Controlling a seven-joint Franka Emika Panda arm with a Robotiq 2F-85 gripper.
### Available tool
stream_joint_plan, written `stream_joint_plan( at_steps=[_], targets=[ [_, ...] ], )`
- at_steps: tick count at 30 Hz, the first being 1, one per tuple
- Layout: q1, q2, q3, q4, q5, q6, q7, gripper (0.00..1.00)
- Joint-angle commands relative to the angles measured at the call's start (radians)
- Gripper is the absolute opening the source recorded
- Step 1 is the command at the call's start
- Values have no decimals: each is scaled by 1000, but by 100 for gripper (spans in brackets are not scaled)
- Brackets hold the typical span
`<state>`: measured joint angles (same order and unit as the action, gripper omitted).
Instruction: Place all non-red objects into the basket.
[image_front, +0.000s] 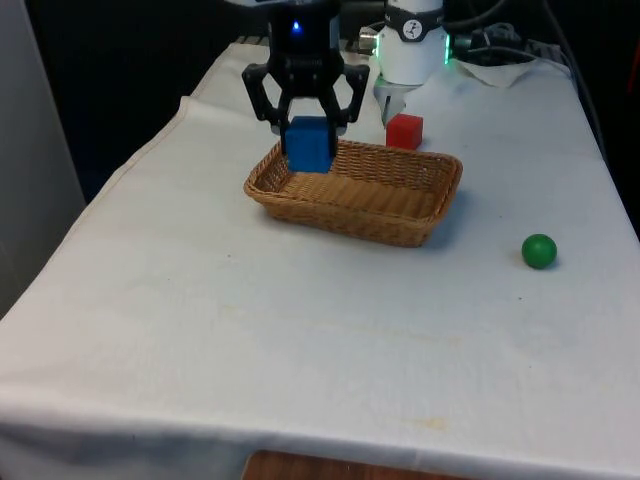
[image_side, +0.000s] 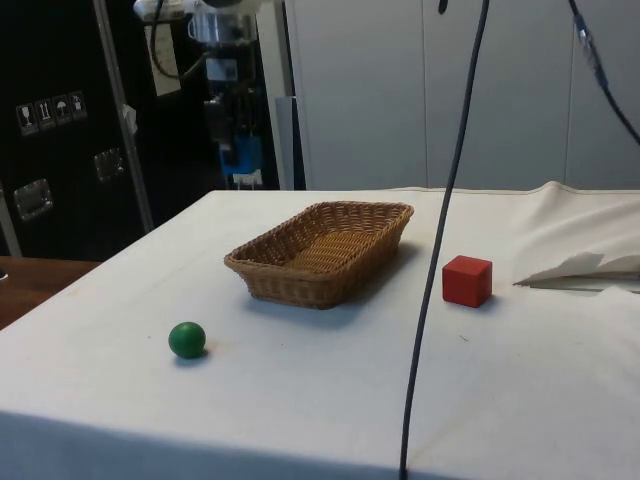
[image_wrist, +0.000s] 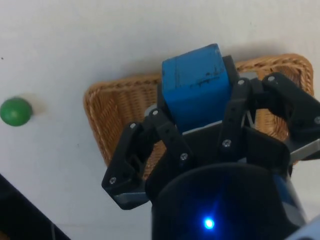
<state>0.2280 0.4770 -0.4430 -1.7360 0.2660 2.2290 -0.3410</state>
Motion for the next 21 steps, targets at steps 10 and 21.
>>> stream_joint_plan(
  at_steps=[10, 21],
  targets=[
    [6, -69, -10, -68, -27, -17, 20, 1],
    [10, -133, -11, -166, -31, 8, 30, 1]
  ],
)
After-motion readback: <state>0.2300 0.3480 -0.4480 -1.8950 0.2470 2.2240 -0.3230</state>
